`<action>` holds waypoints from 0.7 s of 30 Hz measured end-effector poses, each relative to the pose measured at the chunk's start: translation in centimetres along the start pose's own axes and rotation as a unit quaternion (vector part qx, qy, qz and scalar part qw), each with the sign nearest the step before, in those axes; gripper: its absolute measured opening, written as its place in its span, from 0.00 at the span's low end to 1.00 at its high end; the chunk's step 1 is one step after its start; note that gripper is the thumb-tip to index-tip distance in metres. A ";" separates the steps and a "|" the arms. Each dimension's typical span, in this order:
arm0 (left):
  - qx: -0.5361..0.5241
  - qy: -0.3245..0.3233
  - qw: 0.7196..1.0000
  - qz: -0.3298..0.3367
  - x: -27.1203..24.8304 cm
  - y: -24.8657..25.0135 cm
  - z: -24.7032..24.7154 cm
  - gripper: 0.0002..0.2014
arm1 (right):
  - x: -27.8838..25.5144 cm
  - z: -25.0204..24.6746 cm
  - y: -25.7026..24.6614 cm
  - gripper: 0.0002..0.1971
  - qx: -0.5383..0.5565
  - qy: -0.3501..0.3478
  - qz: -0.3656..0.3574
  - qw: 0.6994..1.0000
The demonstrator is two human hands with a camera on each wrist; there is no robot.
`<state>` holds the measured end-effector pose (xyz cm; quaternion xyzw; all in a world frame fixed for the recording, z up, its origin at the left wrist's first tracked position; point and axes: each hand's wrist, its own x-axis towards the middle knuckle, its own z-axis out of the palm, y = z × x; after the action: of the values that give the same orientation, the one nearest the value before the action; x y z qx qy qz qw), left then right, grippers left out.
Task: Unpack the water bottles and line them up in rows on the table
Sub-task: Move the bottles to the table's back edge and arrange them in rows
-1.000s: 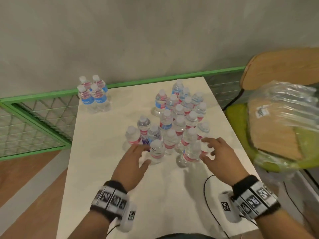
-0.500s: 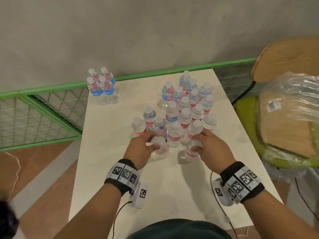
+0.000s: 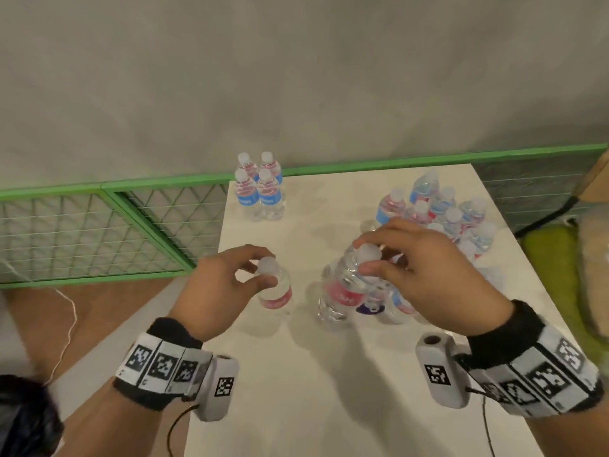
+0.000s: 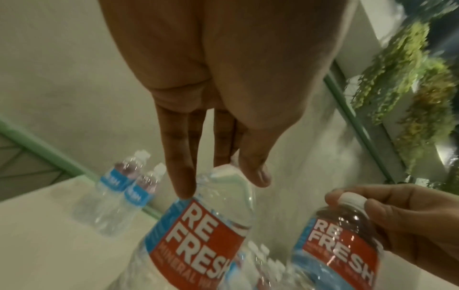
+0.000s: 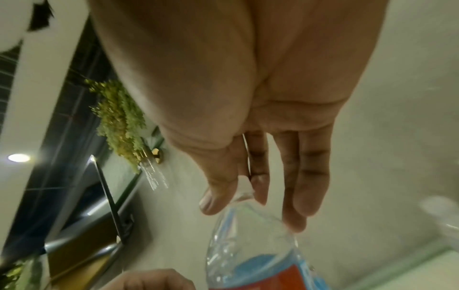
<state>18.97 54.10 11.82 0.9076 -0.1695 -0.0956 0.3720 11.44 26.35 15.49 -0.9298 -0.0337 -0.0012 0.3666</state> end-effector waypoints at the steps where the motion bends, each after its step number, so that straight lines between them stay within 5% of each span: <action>1: 0.002 0.019 1.000 0.014 1.0 -0.2 -1.0 0.12 | 1.4 -0.4 -0.8 0.14 -0.003 0.015 -0.010 1.000; 7: 0.039 0.069 0.995 0.064 9.3 -1.4 -2.9 0.14 | 11.4 -1.1 -0.5 0.11 -0.074 0.074 -0.024 0.994; 13: 0.114 -0.016 0.992 0.044 18.3 -1.6 0.1 0.09 | 21.2 0.3 3.2 0.11 -0.219 -0.032 0.003 0.975; 21: 0.239 -0.054 0.969 0.021 27.6 -2.8 3.4 0.11 | 29.7 2.8 8.3 0.14 -0.257 -0.116 0.055 0.958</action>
<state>44.11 43.35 6.13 0.9598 -0.2266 -0.0937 0.1363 41.55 24.04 8.60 -0.9868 -0.0238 0.1183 0.1083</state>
